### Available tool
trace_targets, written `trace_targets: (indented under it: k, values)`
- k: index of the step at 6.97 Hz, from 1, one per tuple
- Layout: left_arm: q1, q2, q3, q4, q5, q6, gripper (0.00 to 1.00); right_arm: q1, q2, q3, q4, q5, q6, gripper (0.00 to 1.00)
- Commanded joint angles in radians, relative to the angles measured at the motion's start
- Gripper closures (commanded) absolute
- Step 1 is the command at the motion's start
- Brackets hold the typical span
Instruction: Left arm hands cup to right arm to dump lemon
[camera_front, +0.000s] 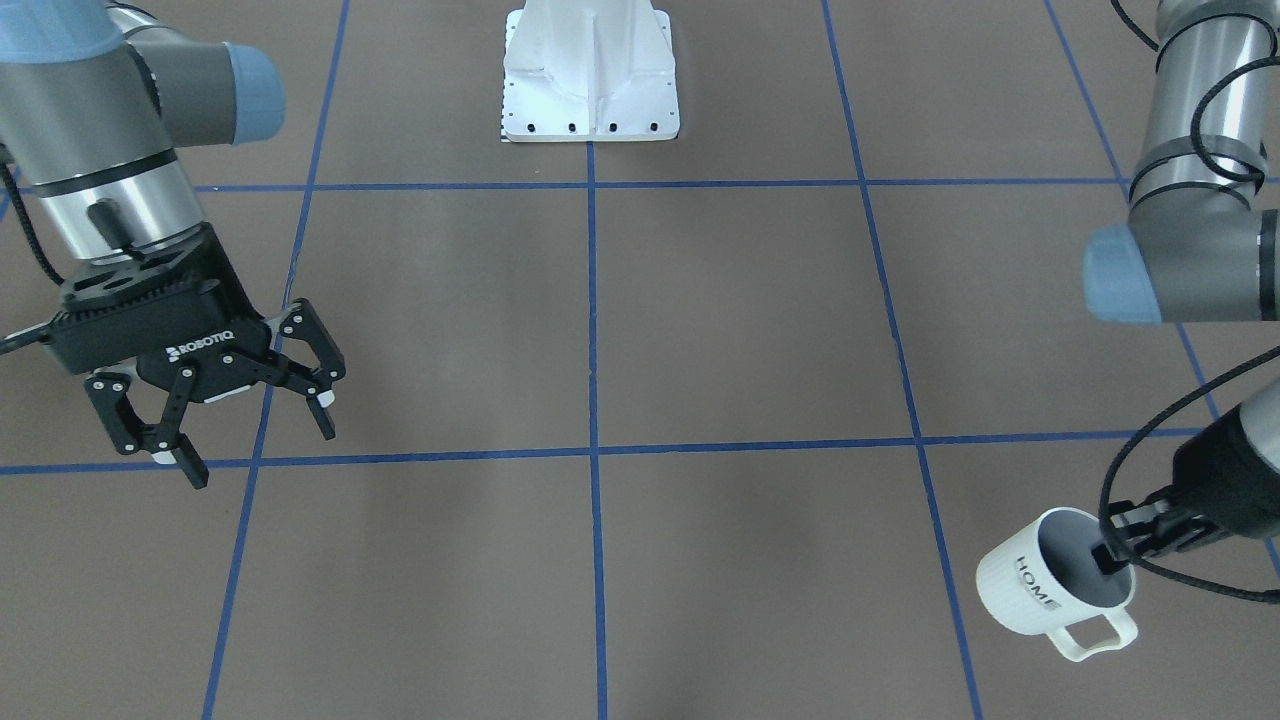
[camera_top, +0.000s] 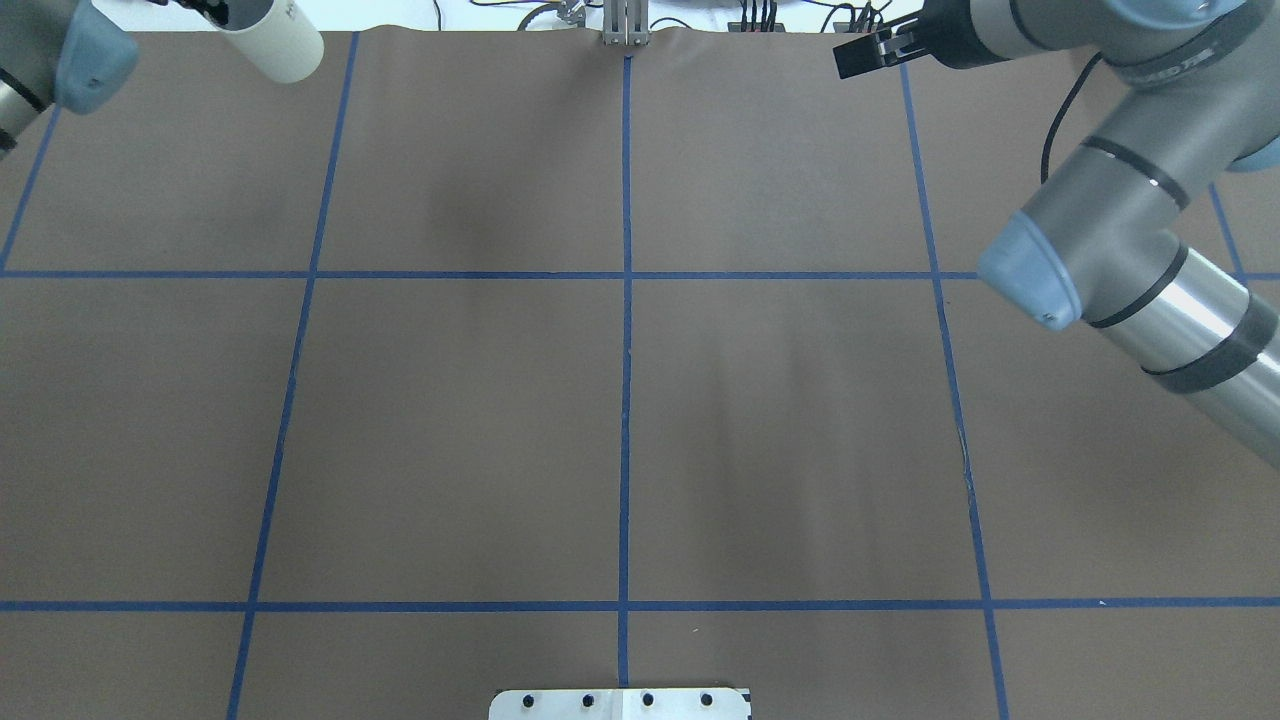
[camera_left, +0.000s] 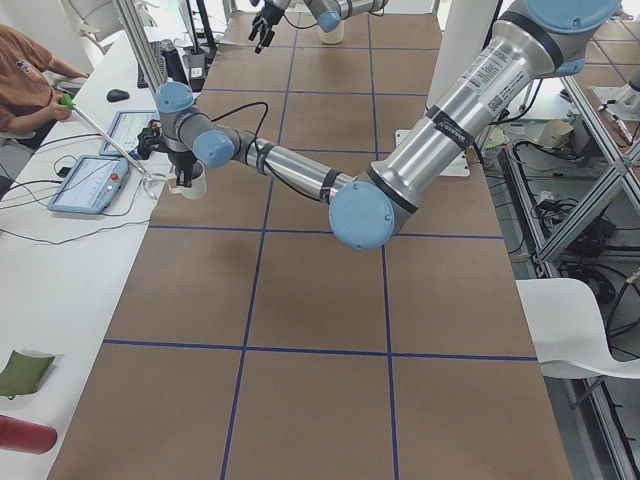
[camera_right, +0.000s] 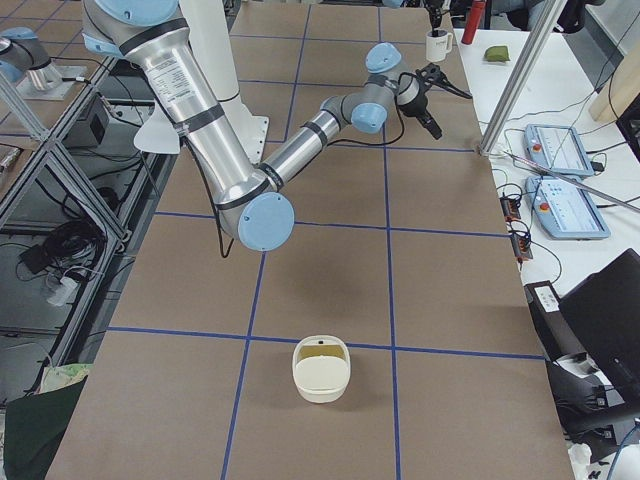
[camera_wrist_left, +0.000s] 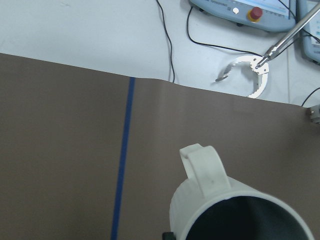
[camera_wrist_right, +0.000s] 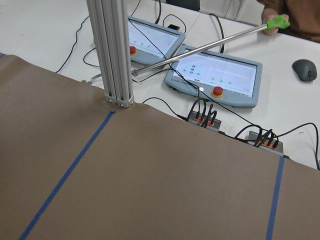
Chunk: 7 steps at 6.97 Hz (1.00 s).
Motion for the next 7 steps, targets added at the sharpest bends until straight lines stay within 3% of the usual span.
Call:
trace_targets:
  k: [1, 4, 6, 7]
  values:
    - [-0.047, 0.142, -0.036, 0.001, -0.007, 0.176, 1.0, 0.137, -0.039, 0.015, -0.161, 0.261, -0.013, 0.0]
    - [-0.049, 0.415, -0.2, 0.008, -0.01, 0.272, 1.0, 0.263, -0.151, 0.055, -0.23, 0.443, -0.025, 0.0]
    - [-0.029, 0.561, -0.419, 0.165, -0.007, 0.27, 1.0, 0.264, -0.231, 0.135, -0.384, 0.443, -0.135, 0.0]
    - [-0.008, 0.624, -0.494, 0.183, -0.002, 0.255, 1.0, 0.267, -0.263, 0.149, -0.415, 0.44, -0.168, 0.0]
